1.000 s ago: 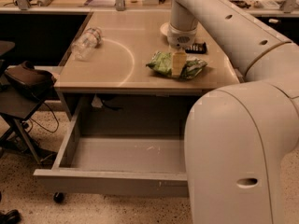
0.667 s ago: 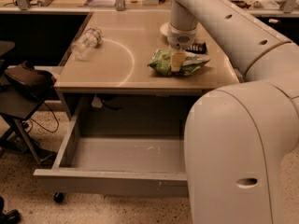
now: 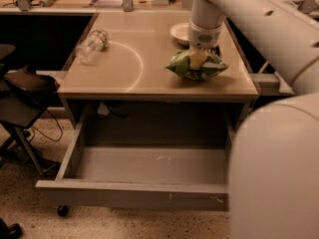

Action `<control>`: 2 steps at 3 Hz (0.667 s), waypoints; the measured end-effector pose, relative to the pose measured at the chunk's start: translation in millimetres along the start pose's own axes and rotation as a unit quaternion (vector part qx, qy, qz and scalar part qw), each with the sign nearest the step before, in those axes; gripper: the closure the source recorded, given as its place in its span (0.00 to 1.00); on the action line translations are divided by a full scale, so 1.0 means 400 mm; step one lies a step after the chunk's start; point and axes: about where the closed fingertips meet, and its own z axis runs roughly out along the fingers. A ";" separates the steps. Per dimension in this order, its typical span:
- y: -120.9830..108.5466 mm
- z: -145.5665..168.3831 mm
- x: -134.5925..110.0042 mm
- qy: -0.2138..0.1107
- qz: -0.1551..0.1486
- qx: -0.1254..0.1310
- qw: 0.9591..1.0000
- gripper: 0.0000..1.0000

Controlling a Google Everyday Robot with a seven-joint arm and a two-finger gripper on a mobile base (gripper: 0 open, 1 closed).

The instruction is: Place green jalapeno chip bag into top drawer

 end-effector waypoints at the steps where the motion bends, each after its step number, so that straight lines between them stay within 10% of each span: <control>1: 0.079 -0.152 0.027 -0.037 0.061 0.077 0.994 1.00; 2: 0.238 -0.303 -0.019 -0.100 0.098 0.121 0.983 1.00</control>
Offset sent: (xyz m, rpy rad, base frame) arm -0.3301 0.0073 -0.0842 0.1181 0.1209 -0.1891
